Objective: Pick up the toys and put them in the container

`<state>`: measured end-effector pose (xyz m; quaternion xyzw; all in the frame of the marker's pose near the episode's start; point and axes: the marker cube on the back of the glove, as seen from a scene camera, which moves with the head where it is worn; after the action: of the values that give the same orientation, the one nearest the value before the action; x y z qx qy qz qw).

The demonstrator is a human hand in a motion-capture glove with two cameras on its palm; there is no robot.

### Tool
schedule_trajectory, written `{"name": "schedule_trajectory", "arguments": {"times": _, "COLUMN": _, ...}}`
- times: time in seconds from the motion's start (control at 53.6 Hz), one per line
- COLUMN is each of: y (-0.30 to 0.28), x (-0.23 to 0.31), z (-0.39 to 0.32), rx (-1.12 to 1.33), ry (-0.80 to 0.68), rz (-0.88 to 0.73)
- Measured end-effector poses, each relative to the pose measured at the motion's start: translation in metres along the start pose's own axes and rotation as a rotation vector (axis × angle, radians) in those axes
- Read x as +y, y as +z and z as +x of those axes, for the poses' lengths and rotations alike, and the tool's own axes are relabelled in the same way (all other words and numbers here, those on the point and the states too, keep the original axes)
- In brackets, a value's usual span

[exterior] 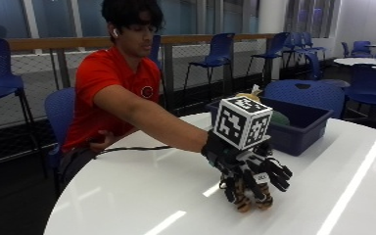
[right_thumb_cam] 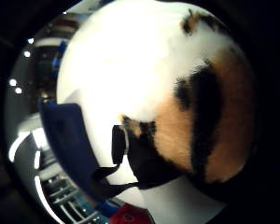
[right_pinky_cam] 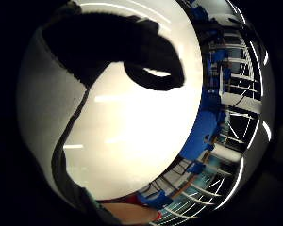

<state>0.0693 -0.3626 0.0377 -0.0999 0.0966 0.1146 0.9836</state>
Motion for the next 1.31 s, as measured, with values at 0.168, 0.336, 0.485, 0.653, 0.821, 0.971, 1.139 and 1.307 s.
{"name": "schedule_trajectory", "arguments": {"times": 0.168, "y": 0.013, "x": -0.004, "z": -0.005, "rx": -0.042, "ry": -0.013, "rz": -0.023}}
{"name": "schedule_trajectory", "arguments": {"times": 0.336, "y": 0.020, "x": -0.003, "z": -0.004, "rx": -0.050, "ry": -0.006, "rz": -0.057}}
{"name": "schedule_trajectory", "arguments": {"times": 0.485, "y": 0.021, "x": -0.001, "z": -0.004, "rx": -0.048, "ry": 0.004, "rz": -0.071}}
{"name": "schedule_trajectory", "arguments": {"times": 0.653, "y": 0.016, "x": 0.000, "z": -0.005, "rx": -0.011, "ry": -0.010, "rz": -0.088}}
{"name": "schedule_trajectory", "arguments": {"times": 0.821, "y": 0.014, "x": 0.004, "z": -0.011, "rx": 0.009, "ry": -0.041, "rz": -0.067}}
{"name": "schedule_trajectory", "arguments": {"times": 0.971, "y": 0.017, "x": 0.009, "z": -0.017, "rx": -0.032, "ry": -0.060, "rz": 0.038}}
{"name": "schedule_trajectory", "arguments": {"times": 1.139, "y": 0.014, "x": 0.015, "z": -0.017, "rx": -0.031, "ry": -0.070, "rz": 0.125}}
{"name": "schedule_trajectory", "arguments": {"times": 1.307, "y": -0.004, "x": 0.037, "z": -0.027, "rx": -0.131, "ry": -0.091, "rz": 0.119}}
